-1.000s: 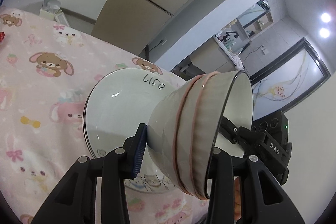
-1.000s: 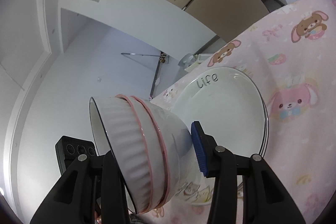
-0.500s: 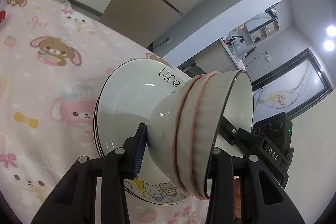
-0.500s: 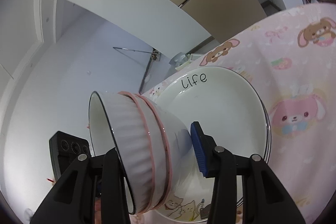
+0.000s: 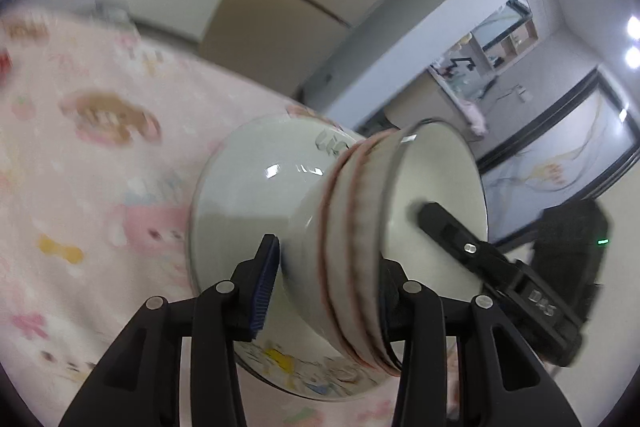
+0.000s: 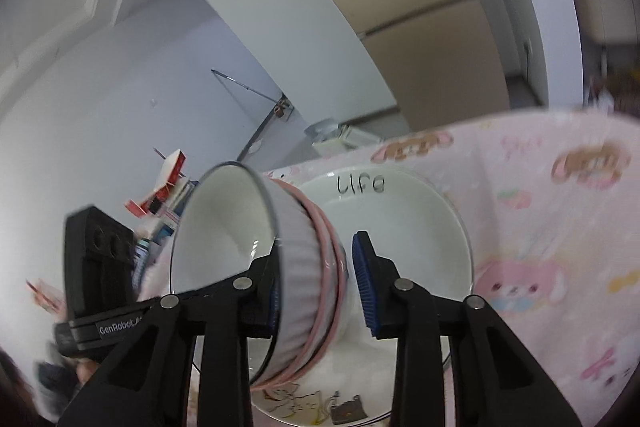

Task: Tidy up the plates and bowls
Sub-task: 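Lower the nested bowls onto the top plate of the stack, then open the left gripper and raise it away from the bowls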

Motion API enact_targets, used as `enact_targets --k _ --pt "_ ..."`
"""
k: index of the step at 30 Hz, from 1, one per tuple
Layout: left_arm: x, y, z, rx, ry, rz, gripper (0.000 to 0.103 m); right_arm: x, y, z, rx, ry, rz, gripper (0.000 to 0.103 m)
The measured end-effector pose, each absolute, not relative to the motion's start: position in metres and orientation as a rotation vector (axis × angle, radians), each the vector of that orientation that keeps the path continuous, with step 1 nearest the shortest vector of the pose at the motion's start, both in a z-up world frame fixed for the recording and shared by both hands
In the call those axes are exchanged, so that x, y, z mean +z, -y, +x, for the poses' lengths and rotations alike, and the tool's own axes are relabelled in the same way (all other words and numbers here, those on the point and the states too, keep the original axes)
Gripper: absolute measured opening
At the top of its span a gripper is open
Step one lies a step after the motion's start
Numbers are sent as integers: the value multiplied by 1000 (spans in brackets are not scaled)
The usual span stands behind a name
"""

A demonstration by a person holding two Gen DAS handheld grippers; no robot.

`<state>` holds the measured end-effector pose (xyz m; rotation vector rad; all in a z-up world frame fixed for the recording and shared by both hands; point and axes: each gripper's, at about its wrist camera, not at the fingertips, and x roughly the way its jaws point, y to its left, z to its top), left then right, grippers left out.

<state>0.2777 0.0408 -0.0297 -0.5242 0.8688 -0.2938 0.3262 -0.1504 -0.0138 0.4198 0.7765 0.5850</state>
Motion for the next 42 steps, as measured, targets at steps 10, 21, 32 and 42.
enact_targets --k 10,21,32,42 --pt "-13 -38 265 -211 -764 -395 58 -4 147 317 554 -698 343 26" --pt "29 -35 235 -91 -532 -215 103 30 157 295 478 -539 240 23" --pt "95 -21 186 -15 -322 -90 103 112 161 237 513 -302 165 103" --pt "167 -8 124 -94 -218 -79 103 192 151 154 421 -70 -4 103"
